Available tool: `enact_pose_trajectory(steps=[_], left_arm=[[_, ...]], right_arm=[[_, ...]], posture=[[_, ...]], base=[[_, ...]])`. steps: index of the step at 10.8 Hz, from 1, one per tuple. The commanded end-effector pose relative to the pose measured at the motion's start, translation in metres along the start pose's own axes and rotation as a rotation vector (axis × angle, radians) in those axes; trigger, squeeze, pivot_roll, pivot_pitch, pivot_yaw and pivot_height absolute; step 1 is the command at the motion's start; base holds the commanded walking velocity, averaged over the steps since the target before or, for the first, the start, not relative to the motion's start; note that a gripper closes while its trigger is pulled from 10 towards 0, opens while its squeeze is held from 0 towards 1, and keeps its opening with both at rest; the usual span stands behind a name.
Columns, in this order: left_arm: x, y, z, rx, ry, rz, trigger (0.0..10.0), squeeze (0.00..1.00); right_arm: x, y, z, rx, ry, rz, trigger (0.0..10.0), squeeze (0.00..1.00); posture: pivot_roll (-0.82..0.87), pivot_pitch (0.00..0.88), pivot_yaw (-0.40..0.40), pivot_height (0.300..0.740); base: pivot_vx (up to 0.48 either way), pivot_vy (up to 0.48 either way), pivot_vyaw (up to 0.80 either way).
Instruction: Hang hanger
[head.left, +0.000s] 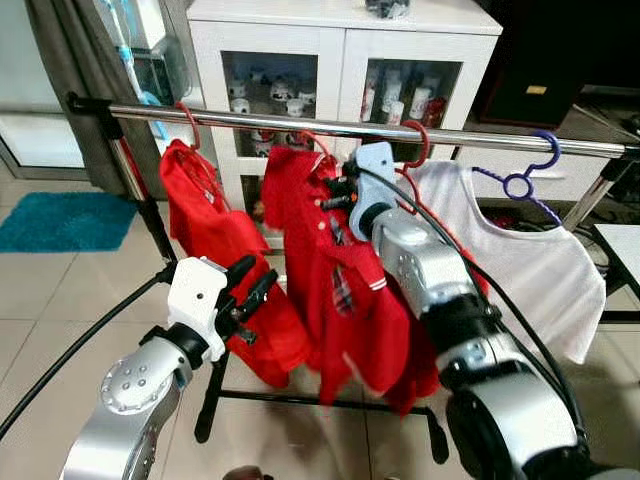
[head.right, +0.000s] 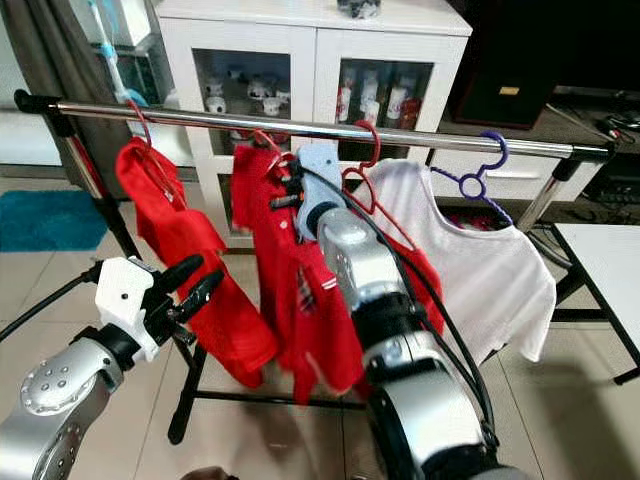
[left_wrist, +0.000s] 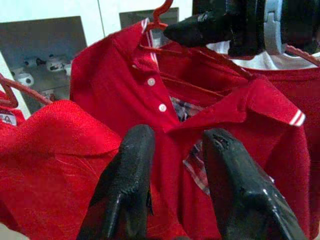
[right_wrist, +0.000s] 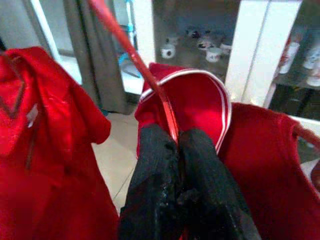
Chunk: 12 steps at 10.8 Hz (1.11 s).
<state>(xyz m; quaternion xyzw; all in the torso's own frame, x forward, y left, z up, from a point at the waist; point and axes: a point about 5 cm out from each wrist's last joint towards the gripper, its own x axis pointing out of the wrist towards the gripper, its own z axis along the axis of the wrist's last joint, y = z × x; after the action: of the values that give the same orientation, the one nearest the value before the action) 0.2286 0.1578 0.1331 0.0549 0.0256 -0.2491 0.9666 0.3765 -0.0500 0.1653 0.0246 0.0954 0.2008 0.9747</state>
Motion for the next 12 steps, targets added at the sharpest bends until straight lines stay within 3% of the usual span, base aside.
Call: enact_pose_trajectory(steps=[1,2,5,6,7,9,10,12], left_arm=[[0.000,-0.001,0.007,0.008,-0.023,-0.015,10.0,0.00],[-0.001,-0.002,0.007,0.007,-0.022,-0.022,10.0,0.00],[-0.005,-0.004,0.006,0.000,-0.010,-0.045,10.0,0.00],[-0.006,-0.003,0.006,0.000,-0.008,-0.051,10.0,0.00],[-0.005,-0.002,0.007,0.005,-0.006,-0.059,10.0,0.00],[-0.003,-0.001,0.008,0.010,-0.002,-0.074,10.0,0.00],[-0.003,-0.001,0.008,0.010,0.003,-0.078,10.0,0.00],[-0.004,-0.003,0.006,0.012,0.017,-0.090,10.0,0.00]], right_arm=[[0.001,-0.003,0.025,0.019,-0.115,-0.019,10.0,0.00],[0.000,-0.001,0.033,0.044,-0.173,0.020,10.0,0.00],[-0.019,-0.002,0.026,0.026,-0.275,0.195,10.0,0.00],[-0.024,-0.007,0.025,0.052,-0.308,0.182,10.0,0.00],[-0.023,-0.019,0.028,0.101,-0.314,0.087,10.0,0.00],[-0.013,-0.030,0.027,0.076,-0.223,-0.037,10.0,0.00],[-0.010,-0.029,0.030,0.089,-0.226,-0.035,10.0,0.00],[0.004,-0.018,0.014,0.090,-0.070,-0.055,10.0,0.00]], posture=[[0.15,0.027,-0.019,0.740],[0.15,0.032,-0.018,0.740],[0.15,0.047,-0.006,0.740],[0.15,0.050,0.005,0.740],[0.15,0.049,0.017,0.740],[0.15,0.046,0.024,0.740],[0.16,0.045,0.022,0.740],[0.17,0.043,0.009,0.740]], base=[[0.000,0.000,0.00],[0.000,0.000,0.00],[0.000,0.000,0.00],[0.000,0.000,0.00],[0.000,0.000,0.00],[0.000,0.000,0.00],[0.000,0.000,0.00],[0.000,0.000,0.00]])
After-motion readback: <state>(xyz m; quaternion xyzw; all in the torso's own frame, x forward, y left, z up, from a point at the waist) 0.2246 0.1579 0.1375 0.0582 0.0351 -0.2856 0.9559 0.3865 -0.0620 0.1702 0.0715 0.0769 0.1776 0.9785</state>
